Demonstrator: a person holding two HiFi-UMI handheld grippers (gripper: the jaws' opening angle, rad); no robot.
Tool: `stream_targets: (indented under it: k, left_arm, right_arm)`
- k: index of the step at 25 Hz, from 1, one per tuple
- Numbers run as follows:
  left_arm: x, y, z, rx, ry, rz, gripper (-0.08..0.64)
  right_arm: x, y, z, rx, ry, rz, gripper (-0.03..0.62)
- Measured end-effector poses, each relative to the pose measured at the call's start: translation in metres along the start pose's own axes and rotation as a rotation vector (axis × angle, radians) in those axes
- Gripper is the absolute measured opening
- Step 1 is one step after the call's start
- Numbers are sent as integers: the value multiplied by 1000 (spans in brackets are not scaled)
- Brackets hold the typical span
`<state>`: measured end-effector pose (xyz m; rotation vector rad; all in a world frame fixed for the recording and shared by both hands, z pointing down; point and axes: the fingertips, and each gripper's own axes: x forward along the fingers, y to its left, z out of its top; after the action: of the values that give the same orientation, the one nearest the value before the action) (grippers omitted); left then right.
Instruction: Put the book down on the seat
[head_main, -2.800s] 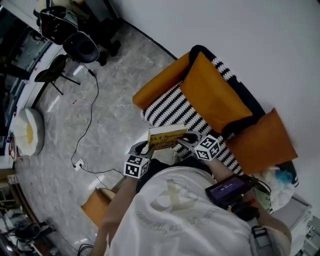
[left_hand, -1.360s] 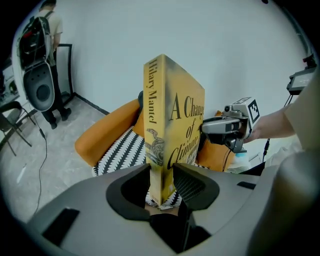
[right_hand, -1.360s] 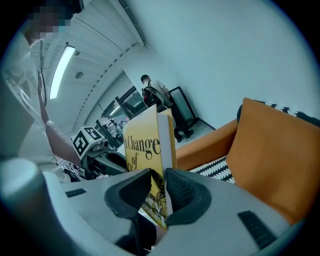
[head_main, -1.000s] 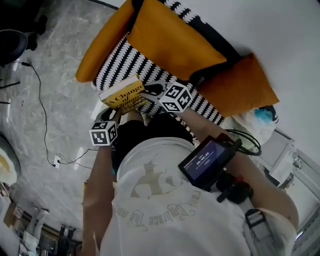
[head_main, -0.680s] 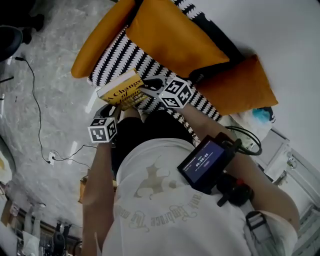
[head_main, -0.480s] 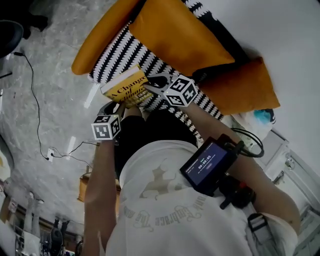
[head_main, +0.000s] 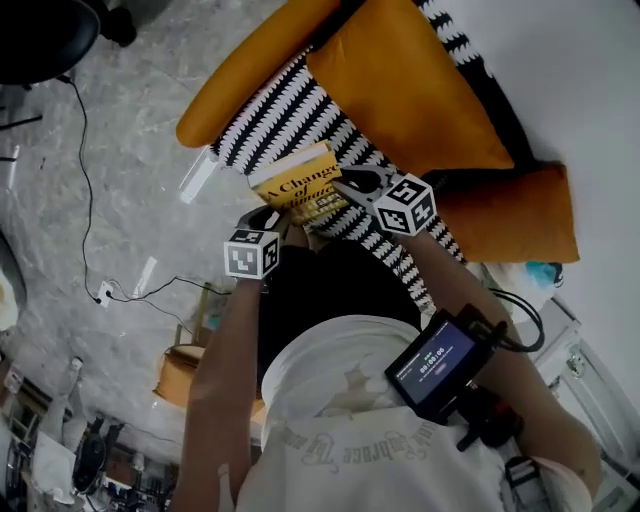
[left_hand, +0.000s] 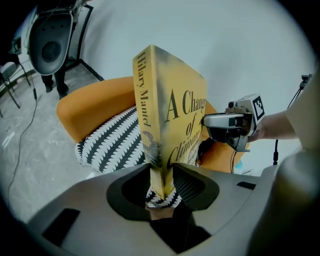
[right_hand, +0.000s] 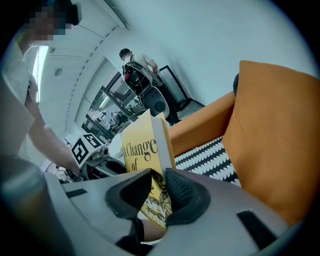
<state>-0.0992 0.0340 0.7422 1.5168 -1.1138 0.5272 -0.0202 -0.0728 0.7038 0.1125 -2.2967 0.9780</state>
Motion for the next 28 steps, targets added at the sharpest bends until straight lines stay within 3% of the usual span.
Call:
stream_targets:
  k: [12,16,22,28]
  left_arm:
    - [32,19,-8,-36,31,-27,152]
    - [49,18,-18,-93,65,-69,152]
    - [63,-1,-21,-86,74,-76,152]
    - [63,15,-30,-96,112,-111,152]
  right_arm:
    - [22,-23,-9,45,7,-2,95]
    - [29,-35,-16,75,56,-21,95]
    - [15,-47,-19,81,62,-48,94]
    - [39,-46,-18,87,108,-74,94]
